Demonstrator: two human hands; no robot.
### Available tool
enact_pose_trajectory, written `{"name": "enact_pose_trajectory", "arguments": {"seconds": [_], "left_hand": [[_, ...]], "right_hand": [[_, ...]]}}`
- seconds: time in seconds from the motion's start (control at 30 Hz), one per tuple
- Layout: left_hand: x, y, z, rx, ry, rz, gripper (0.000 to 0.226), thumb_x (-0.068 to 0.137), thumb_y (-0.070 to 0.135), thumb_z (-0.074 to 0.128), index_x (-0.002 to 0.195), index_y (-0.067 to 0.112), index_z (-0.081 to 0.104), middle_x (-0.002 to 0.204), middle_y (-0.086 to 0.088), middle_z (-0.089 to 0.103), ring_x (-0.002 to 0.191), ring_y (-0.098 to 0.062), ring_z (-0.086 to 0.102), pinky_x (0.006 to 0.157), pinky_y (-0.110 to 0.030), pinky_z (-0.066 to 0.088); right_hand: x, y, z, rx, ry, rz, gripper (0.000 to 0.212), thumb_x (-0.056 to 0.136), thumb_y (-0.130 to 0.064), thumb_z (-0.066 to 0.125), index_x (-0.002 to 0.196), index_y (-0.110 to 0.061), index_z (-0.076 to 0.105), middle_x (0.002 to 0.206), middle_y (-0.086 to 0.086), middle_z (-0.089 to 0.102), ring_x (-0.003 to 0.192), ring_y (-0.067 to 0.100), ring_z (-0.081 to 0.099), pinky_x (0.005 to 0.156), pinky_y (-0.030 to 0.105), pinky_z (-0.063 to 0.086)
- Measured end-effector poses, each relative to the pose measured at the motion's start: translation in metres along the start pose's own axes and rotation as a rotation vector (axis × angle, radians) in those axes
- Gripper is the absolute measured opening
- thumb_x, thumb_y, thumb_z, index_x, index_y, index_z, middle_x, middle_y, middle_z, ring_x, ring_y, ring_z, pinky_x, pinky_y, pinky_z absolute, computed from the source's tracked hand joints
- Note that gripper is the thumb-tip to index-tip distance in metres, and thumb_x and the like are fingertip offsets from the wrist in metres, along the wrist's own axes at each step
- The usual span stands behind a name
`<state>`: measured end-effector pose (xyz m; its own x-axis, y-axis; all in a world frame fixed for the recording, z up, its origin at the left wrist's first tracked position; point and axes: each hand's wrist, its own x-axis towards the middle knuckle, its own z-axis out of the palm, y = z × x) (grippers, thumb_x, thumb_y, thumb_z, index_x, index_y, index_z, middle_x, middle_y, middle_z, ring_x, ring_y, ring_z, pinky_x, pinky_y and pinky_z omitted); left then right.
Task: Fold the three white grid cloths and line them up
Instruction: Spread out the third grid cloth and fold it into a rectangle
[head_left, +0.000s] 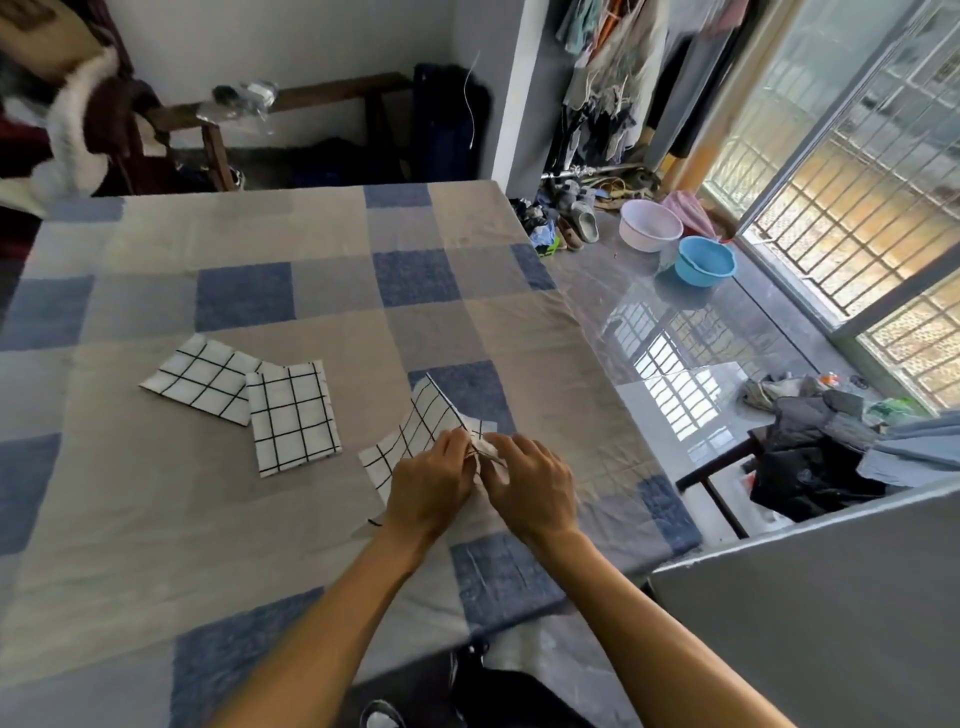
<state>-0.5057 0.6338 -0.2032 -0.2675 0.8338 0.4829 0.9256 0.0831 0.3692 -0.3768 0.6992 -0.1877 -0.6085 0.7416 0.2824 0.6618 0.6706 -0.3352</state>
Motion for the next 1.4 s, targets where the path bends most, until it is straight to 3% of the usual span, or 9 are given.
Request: {"name": "enact_pose_trajectory", "arguments": {"seconds": [0.27, 0.37, 0.47, 0.6, 0.87, 1.0, 1.2, 1.3, 1.4], "left_hand": [[-0.015, 0.018, -0.023, -0.168, -0.054, -0.117, 0.025, 0.093, 0.035, 0.043, 0.087, 0.015, 0.056, 0.068, 0.001, 0.058, 0.049, -0.014, 0.052, 0.040, -0.026, 0.045], [-0.002, 0.007, -0.034, -0.183, -0.015, -0.081, 0.022, 0.094, 0.022, 0.043, 0.104, 0.011, 0.059, 0.093, -0.007, 0.064, 0.079, -0.021, 0.061, 0.066, -0.031, 0.052], [0.022, -0.007, -0.043, -0.176, -0.056, -0.084, 0.032, 0.095, 0.011, 0.043, 0.127, 0.009, 0.051, 0.124, -0.011, 0.058, 0.114, -0.026, 0.052, 0.096, -0.042, 0.042], [0.047, -0.015, -0.054, -0.115, -0.205, -0.018, 0.044, 0.092, 0.007, 0.039, 0.136, 0.010, 0.044, 0.137, -0.011, 0.050, 0.131, -0.027, 0.039, 0.110, -0.047, 0.026], [0.058, -0.019, -0.061, -0.137, -0.088, 0.063, 0.030, 0.093, 0.034, 0.041, 0.092, 0.017, 0.066, 0.083, 0.000, 0.067, 0.077, -0.021, 0.058, 0.081, -0.035, 0.038], [0.060, -0.018, -0.062, -0.190, -0.074, 0.072, 0.027, 0.091, 0.035, 0.048, 0.090, 0.016, 0.067, 0.082, 0.000, 0.068, 0.074, -0.019, 0.058, 0.075, -0.033, 0.040], [0.059, -0.024, -0.065, -0.238, -0.061, 0.008, 0.029, 0.091, 0.037, 0.049, 0.089, 0.015, 0.067, 0.081, 0.000, 0.069, 0.072, -0.020, 0.060, 0.074, -0.035, 0.043], [0.059, -0.025, -0.067, -0.225, -0.058, -0.002, 0.033, 0.091, 0.040, 0.046, 0.088, 0.015, 0.067, 0.079, -0.001, 0.069, 0.069, -0.020, 0.060, 0.072, -0.034, 0.044], [0.059, -0.024, -0.068, -0.215, -0.060, -0.010, 0.028, 0.090, 0.035, 0.051, 0.088, 0.013, 0.068, 0.079, -0.003, 0.069, 0.069, -0.022, 0.061, 0.072, -0.035, 0.045]], "right_hand": [[0.027, -0.008, -0.012, 0.343, 0.000, 0.221, 0.033, 0.091, -0.002, 0.050, 0.104, -0.022, 0.072, 0.104, 0.000, 0.069, 0.085, 0.016, 0.064, 0.072, 0.033, 0.055], [0.035, -0.007, -0.025, 0.437, 0.011, 0.193, 0.037, 0.088, 0.006, 0.048, 0.098, -0.020, 0.073, 0.100, -0.001, 0.068, 0.084, 0.015, 0.064, 0.074, 0.032, 0.053], [0.042, -0.007, -0.040, 0.472, -0.038, 0.186, 0.039, 0.087, 0.006, 0.046, 0.093, -0.022, 0.073, 0.098, -0.001, 0.067, 0.087, 0.014, 0.062, 0.077, 0.027, 0.049], [0.051, -0.008, -0.057, 0.489, -0.105, 0.179, 0.042, 0.088, 0.006, 0.043, 0.093, -0.025, 0.071, 0.101, -0.005, 0.067, 0.092, 0.008, 0.061, 0.079, 0.011, 0.043], [0.056, -0.003, -0.086, 0.626, -0.096, 0.190, 0.035, 0.089, 0.008, 0.044, 0.092, -0.016, 0.069, 0.088, -0.016, 0.064, 0.082, -0.013, 0.059, 0.074, 0.005, 0.042], [0.051, 0.009, -0.076, 0.627, -0.099, 0.257, 0.027, 0.091, -0.002, 0.052, 0.091, -0.022, 0.070, 0.089, -0.012, 0.069, 0.085, -0.001, 0.062, 0.077, 0.015, 0.045], [0.044, 0.006, -0.068, 0.684, 0.014, 0.441, 0.021, 0.098, -0.025, 0.049, 0.113, -0.020, 0.063, 0.099, -0.009, 0.063, 0.093, 0.007, 0.060, 0.075, 0.012, 0.042], [0.044, 0.002, -0.066, 0.748, 0.062, 0.509, 0.030, 0.100, -0.036, 0.042, 0.103, -0.017, 0.065, 0.093, -0.007, 0.062, 0.090, 0.011, 0.059, 0.076, 0.024, 0.043], [0.042, 0.000, -0.065, 0.757, -0.004, 0.453, 0.040, 0.094, -0.045, 0.049, 0.082, -0.013, 0.069, 0.068, -0.012, 0.057, 0.064, 0.004, 0.052, 0.068, 0.024, 0.041]]}}
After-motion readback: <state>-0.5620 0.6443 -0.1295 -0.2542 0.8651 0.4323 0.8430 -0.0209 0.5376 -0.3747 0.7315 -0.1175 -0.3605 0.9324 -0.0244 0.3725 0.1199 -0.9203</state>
